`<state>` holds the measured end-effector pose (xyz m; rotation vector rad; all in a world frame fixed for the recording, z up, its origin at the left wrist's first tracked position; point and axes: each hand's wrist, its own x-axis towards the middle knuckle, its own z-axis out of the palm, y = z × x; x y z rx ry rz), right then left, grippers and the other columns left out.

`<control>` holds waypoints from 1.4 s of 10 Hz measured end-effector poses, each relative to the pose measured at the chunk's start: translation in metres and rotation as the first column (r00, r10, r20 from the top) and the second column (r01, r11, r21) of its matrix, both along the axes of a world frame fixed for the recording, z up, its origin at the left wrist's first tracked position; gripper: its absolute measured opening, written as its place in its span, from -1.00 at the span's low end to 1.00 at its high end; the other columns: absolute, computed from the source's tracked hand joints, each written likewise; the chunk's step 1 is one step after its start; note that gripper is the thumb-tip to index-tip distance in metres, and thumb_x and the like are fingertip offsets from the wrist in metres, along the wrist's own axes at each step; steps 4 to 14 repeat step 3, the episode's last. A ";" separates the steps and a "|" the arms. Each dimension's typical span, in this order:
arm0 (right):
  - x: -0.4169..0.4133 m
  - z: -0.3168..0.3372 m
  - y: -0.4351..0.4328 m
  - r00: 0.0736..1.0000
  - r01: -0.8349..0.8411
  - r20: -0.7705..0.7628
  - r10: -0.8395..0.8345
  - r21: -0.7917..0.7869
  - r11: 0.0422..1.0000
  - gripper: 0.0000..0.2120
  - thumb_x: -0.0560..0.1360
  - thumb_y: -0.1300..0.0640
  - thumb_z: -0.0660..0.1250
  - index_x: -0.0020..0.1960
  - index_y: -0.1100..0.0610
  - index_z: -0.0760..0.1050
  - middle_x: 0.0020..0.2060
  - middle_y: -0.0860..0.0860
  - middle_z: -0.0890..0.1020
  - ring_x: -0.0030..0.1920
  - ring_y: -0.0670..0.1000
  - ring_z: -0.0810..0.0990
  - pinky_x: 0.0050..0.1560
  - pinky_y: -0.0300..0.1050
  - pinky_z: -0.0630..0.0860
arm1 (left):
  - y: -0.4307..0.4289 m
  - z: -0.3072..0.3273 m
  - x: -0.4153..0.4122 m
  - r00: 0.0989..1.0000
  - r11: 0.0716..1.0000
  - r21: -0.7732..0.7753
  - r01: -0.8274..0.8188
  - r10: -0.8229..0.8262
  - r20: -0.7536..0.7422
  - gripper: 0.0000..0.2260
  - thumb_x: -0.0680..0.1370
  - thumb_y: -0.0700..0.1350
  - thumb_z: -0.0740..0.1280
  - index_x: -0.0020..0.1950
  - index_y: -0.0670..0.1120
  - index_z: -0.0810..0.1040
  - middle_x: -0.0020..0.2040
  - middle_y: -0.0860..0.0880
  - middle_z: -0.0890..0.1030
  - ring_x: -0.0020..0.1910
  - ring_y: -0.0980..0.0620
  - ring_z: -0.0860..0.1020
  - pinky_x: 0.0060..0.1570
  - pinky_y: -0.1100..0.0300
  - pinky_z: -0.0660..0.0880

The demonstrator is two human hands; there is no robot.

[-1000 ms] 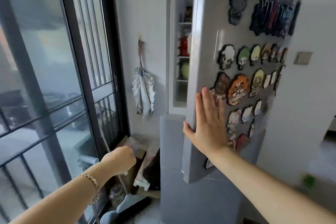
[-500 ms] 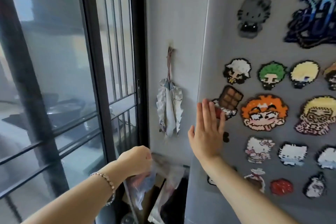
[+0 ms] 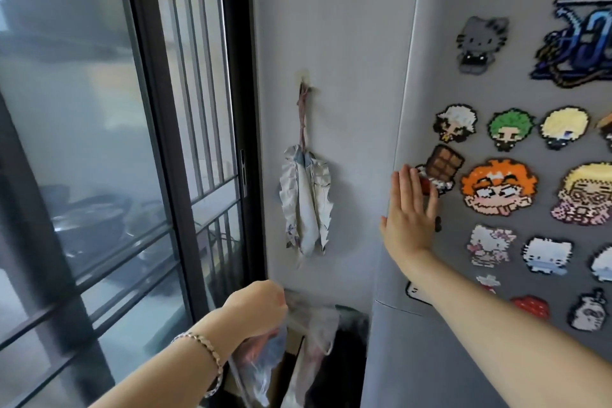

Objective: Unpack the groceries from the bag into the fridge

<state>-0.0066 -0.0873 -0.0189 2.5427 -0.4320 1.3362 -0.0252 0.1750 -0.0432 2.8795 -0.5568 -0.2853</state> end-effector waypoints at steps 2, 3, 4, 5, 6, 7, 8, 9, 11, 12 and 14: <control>-0.049 0.032 0.013 0.901 -0.093 -0.399 0.172 0.210 0.973 -0.51 0.48 0.16 0.29 0.39 0.22 0.32 0.49 0.13 0.17 0.52 0.10 0.03 0.48 -0.01 0.01 | 0.012 -0.007 -0.007 0.995 0.995 0.049 0.091 -0.089 -0.043 -0.76 0.56 -0.10 0.19 0.14 -0.11 0.57 0.14 -0.09 0.59 0.14 -0.08 0.55 0.11 0.13 0.48; -0.082 0.033 0.023 0.773 -0.100 -0.545 0.326 0.403 0.910 -0.67 0.52 0.14 0.22 0.27 0.14 0.45 0.31 0.06 0.46 0.36 0.09 0.36 0.30 -0.10 0.32 | -0.002 -0.001 -0.012 0.994 0.995 0.034 0.099 -0.097 -0.047 -0.73 0.57 -0.12 0.16 0.17 -0.14 0.56 0.17 -0.11 0.58 0.16 -0.09 0.54 0.09 0.14 0.46; -0.082 0.033 0.023 0.773 -0.100 -0.545 0.326 0.403 0.910 -0.67 0.52 0.14 0.22 0.27 0.14 0.45 0.31 0.06 0.46 0.36 0.09 0.36 0.30 -0.10 0.32 | -0.002 -0.001 -0.012 0.994 0.995 0.034 0.099 -0.097 -0.047 -0.73 0.57 -0.12 0.16 0.17 -0.14 0.56 0.17 -0.11 0.58 0.16 -0.09 0.54 0.09 0.14 0.46; -0.082 0.033 0.023 0.773 -0.100 -0.545 0.326 0.403 0.910 -0.67 0.52 0.14 0.22 0.27 0.14 0.45 0.31 0.06 0.46 0.36 0.09 0.36 0.30 -0.10 0.32 | -0.002 -0.001 -0.012 0.994 0.995 0.034 0.099 -0.097 -0.047 -0.73 0.57 -0.12 0.16 0.17 -0.14 0.56 0.17 -0.11 0.58 0.16 -0.09 0.54 0.09 0.14 0.46; -0.082 0.033 0.023 0.773 -0.100 -0.545 0.326 0.403 0.910 -0.67 0.52 0.14 0.22 0.27 0.14 0.45 0.31 0.06 0.46 0.36 0.09 0.36 0.30 -0.10 0.32 | -0.002 -0.001 -0.012 0.994 0.995 0.034 0.099 -0.097 -0.047 -0.73 0.57 -0.12 0.16 0.17 -0.14 0.56 0.17 -0.11 0.58 0.16 -0.09 0.54 0.09 0.14 0.46; -0.082 0.033 0.023 0.773 -0.100 -0.545 0.326 0.403 0.910 -0.67 0.52 0.14 0.22 0.27 0.14 0.45 0.31 0.06 0.46 0.36 0.09 0.36 0.30 -0.10 0.32 | -0.002 -0.001 -0.012 0.994 0.995 0.034 0.099 -0.097 -0.047 -0.73 0.57 -0.12 0.16 0.17 -0.14 0.56 0.17 -0.11 0.58 0.16 -0.09 0.54 0.09 0.14 0.46; -0.082 0.033 0.023 0.773 -0.100 -0.545 0.326 0.403 0.910 -0.67 0.52 0.14 0.22 0.27 0.14 0.45 0.31 0.06 0.46 0.36 0.09 0.36 0.30 -0.10 0.32 | -0.002 -0.001 -0.012 0.994 0.995 0.034 0.099 -0.097 -0.047 -0.73 0.57 -0.12 0.16 0.17 -0.14 0.56 0.17 -0.11 0.58 0.16 -0.09 0.54 0.09 0.14 0.46; -0.082 0.033 0.023 0.773 -0.100 -0.545 0.326 0.403 0.910 -0.67 0.52 0.14 0.22 0.27 0.14 0.45 0.31 0.06 0.46 0.36 0.09 0.36 0.30 -0.10 0.32 | -0.002 -0.001 -0.012 0.994 0.995 0.034 0.099 -0.097 -0.047 -0.73 0.57 -0.12 0.16 0.17 -0.14 0.56 0.17 -0.11 0.58 0.16 -0.09 0.54 0.09 0.14 0.46; -0.082 0.033 0.023 0.773 -0.100 -0.545 0.326 0.403 0.910 -0.67 0.52 0.14 0.22 0.27 0.14 0.45 0.31 0.06 0.46 0.36 0.09 0.36 0.30 -0.10 0.32 | -0.002 -0.001 -0.012 0.994 0.995 0.034 0.099 -0.097 -0.047 -0.73 0.57 -0.12 0.16 0.17 -0.14 0.56 0.17 -0.11 0.58 0.16 -0.09 0.54 0.09 0.14 0.46; -0.082 0.033 0.023 0.773 -0.100 -0.545 0.326 0.403 0.910 -0.67 0.52 0.14 0.22 0.27 0.14 0.45 0.31 0.06 0.46 0.36 0.09 0.36 0.30 -0.10 0.32 | -0.002 -0.001 -0.012 0.994 0.995 0.034 0.099 -0.097 -0.047 -0.73 0.57 -0.12 0.16 0.17 -0.14 0.56 0.17 -0.11 0.58 0.16 -0.09 0.54 0.09 0.14 0.46; -0.082 0.033 0.023 0.773 -0.100 -0.545 0.326 0.403 0.910 -0.67 0.52 0.14 0.22 0.27 0.14 0.45 0.31 0.06 0.46 0.36 0.09 0.36 0.30 -0.10 0.32 | -0.002 -0.001 -0.012 0.994 0.995 0.034 0.099 -0.097 -0.047 -0.73 0.57 -0.12 0.16 0.17 -0.14 0.56 0.17 -0.11 0.58 0.16 -0.09 0.54 0.09 0.14 0.46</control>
